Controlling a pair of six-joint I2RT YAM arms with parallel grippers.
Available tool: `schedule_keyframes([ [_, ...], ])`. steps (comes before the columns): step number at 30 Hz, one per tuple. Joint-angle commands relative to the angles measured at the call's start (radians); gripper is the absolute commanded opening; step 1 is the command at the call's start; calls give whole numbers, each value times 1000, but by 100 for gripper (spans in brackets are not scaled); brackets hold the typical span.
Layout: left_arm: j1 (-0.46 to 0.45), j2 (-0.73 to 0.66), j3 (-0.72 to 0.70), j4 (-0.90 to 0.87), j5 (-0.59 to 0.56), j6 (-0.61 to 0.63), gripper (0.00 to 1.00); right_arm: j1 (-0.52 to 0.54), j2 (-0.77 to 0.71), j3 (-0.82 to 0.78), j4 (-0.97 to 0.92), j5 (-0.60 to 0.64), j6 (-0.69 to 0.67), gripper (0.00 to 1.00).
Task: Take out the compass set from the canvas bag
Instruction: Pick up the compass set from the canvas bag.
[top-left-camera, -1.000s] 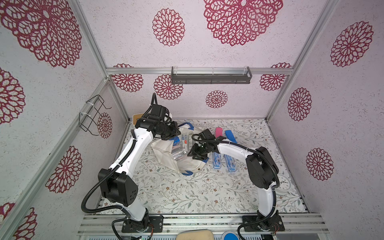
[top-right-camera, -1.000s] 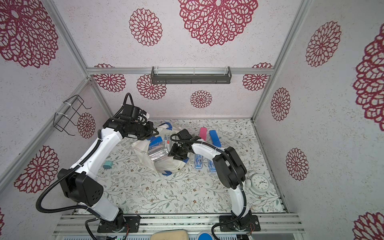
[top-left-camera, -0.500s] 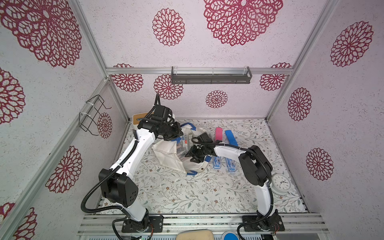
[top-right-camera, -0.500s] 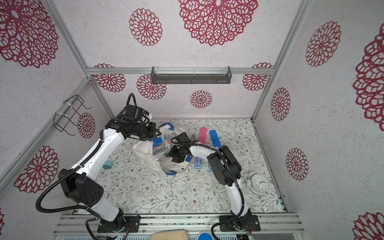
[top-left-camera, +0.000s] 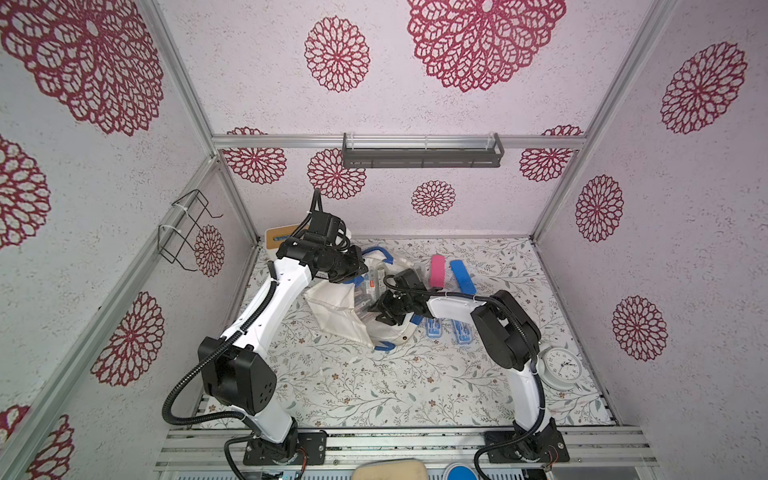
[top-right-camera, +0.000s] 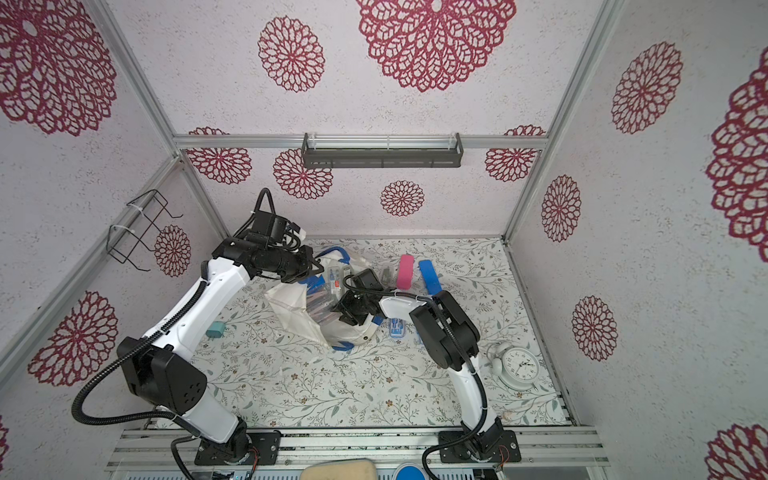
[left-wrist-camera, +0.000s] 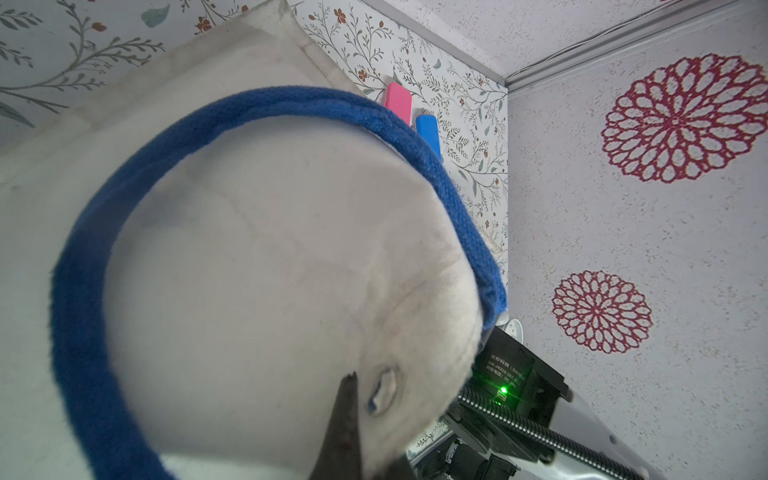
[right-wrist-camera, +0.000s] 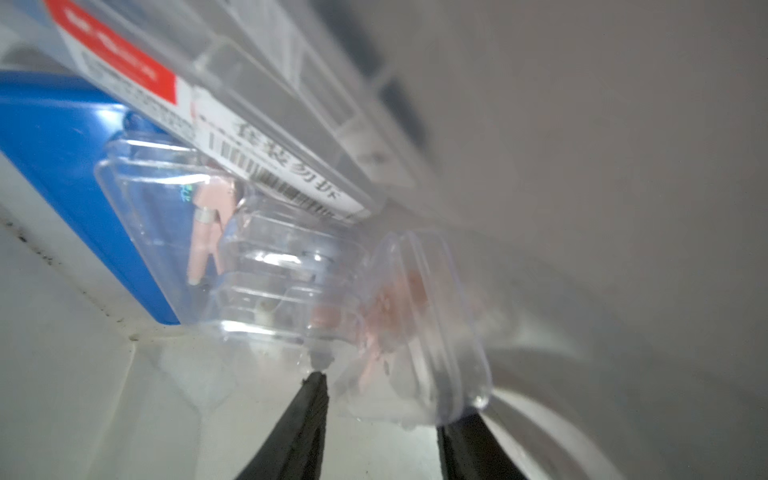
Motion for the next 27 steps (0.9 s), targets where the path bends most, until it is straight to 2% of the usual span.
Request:
schedule_keyframes([
  [1, -8, -47, -2, 30, 44, -8, 0, -20, 30, -3, 107, 47, 72, 41],
  [8, -7, -58, -6, 18, 44, 4, 0, -29, 29, 8, 180, 78, 80, 34],
  [12, -7, -56, -3, 19, 45, 6, 0, -30, 48, 65, 132, 76, 47, 28],
  [17, -7, -42, 20, 20, 47, 6, 0, -34, 50, 85, 91, 78, 19, 24],
  [19, -7, -36, 28, 22, 49, 4, 0, -34, 57, 85, 88, 74, 21, 24],
  [24, -7, -26, 41, 23, 56, 1, 0, -35, 95, 98, 82, 67, 39, 38],
  [27, -7, -26, 47, 20, 55, 3, 0, -38, 117, 104, 100, 65, 59, 38],
])
